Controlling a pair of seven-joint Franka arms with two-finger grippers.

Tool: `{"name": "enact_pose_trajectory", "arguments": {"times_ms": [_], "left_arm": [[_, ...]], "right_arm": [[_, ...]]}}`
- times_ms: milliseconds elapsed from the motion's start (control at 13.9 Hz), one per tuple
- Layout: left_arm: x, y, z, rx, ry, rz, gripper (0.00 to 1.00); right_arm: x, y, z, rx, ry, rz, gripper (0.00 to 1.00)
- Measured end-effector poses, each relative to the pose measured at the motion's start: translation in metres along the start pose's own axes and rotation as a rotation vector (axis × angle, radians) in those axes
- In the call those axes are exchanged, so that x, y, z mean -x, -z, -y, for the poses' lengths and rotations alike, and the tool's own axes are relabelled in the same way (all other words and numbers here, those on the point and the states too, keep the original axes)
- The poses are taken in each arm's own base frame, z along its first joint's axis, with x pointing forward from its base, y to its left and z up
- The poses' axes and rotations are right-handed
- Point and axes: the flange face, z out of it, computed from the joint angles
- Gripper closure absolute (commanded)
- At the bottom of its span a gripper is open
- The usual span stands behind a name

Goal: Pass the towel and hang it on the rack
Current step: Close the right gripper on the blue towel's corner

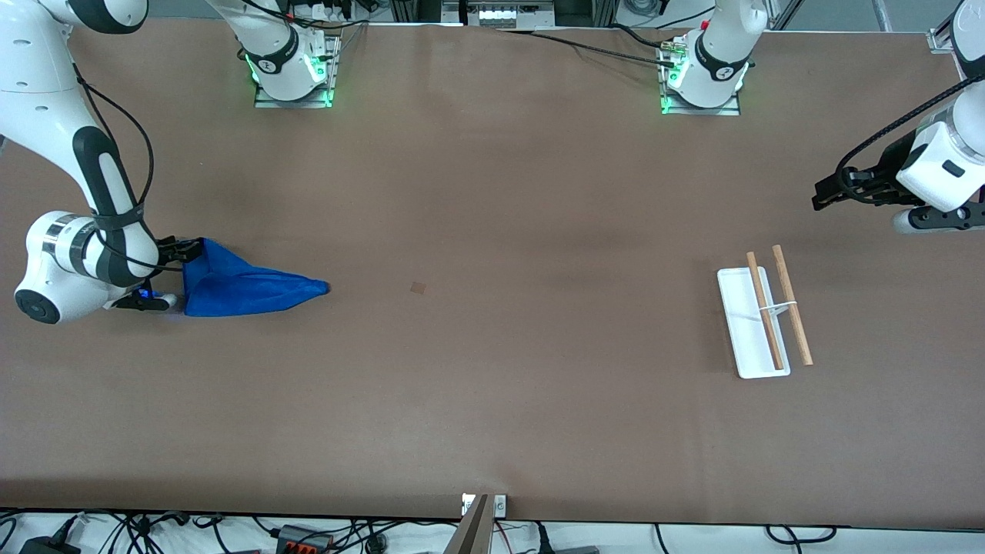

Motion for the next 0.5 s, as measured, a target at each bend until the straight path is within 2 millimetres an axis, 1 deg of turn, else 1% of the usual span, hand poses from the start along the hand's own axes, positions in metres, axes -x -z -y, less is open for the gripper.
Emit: {"name": "enact_pose_trajectory", "arguments": {"times_ms": [72, 144, 503], "left_arm": [[0.0000, 0.0000, 0.0000, 0.000, 0.000, 0.000, 0.00], [-0.0001, 0.0001, 0.0001, 0.000, 0.000, 0.000, 0.00], [0.0000, 0.0009, 0.0006, 0.003, 0.002, 0.001, 0.00]], "right_arm": [[0.0006, 0.0010, -0.0019, -0.001, -0.003, -0.002, 0.89], [0.0014, 0.0024, -0.0040, -0.003, -0.006, -0.004, 1.00], [0.0026, 0.0052, -0.0023, -0.032, 0.033, -0.005, 1.00]]}}
